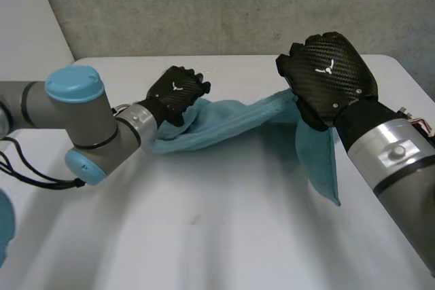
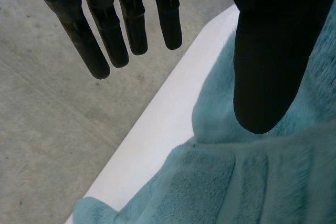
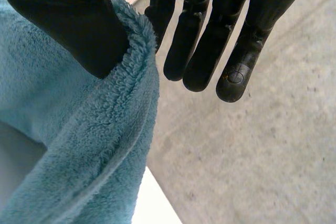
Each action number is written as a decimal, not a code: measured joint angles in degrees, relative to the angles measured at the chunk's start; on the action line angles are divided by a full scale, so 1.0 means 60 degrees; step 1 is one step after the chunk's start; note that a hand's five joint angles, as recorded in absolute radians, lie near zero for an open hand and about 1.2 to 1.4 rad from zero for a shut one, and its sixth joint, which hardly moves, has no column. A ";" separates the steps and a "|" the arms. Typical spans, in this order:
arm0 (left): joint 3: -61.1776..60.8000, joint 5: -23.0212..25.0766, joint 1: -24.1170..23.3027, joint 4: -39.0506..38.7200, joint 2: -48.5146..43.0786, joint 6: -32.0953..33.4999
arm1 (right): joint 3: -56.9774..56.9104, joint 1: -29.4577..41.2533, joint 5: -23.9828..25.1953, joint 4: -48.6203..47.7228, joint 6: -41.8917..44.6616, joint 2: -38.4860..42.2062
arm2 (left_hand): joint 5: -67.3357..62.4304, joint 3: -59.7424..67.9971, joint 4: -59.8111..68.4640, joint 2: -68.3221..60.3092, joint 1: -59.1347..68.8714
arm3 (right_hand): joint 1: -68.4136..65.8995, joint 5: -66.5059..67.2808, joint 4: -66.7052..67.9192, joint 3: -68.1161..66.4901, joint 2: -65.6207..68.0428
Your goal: Fold the laundry
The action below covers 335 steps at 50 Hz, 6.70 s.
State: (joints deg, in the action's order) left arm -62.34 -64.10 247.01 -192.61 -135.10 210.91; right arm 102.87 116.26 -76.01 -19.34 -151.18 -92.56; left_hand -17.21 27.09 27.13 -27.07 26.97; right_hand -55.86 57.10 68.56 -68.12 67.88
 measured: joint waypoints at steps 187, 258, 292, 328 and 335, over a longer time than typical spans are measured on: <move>-0.8318 -0.3213 0.2362 -0.0134 0.5679 0.0435 | -0.2962 -0.1855 -0.1122 0.3901 -0.0956 0.5023 | -0.0198 0.0274 0.0222 -0.0263 0.0316 | -0.0055 0.0027 0.0000 0.0000 0.0001; -0.6682 -0.3357 0.3757 -0.1716 0.5644 -0.1060 | -0.0603 -0.3751 -0.0191 0.3953 -0.5170 0.1747 | -0.6889 0.7093 0.7097 -0.7113 0.6716 | 0.5924 -0.7500 -0.7730 0.7526 -0.7405; -0.6913 -0.3320 0.3852 -0.1731 0.5615 -0.1095 | 0.0208 -0.4139 0.1989 0.3570 -0.7430 0.3570 | -0.6889 0.7094 0.7102 -0.7116 0.6720 | 0.5887 -0.7117 -0.7382 0.7494 -0.7382; -0.6250 -0.3352 0.3260 -0.1378 0.7025 -0.1043 | -0.4805 -0.3299 -0.0804 0.5961 -0.0074 0.2164 | -0.6889 0.7096 0.7103 -0.7117 0.6720 | 0.0462 -0.0458 -0.0044 0.0071 -0.0082; -0.6479 -0.3301 0.3269 -0.0354 0.7496 -0.1015 | -0.3954 -0.3310 -0.1188 0.6457 0.2671 0.1302 | -0.6890 0.7096 0.7103 -0.7117 0.6771 | 0.0462 -0.0392 -0.0043 0.0070 -0.0082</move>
State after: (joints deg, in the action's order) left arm -101.21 -83.91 266.62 -194.74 -90.13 204.82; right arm 79.15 96.40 -83.14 19.40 -135.15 -84.75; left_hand -58.55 69.66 69.75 -69.77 67.60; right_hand -53.09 54.75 68.30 -67.70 67.39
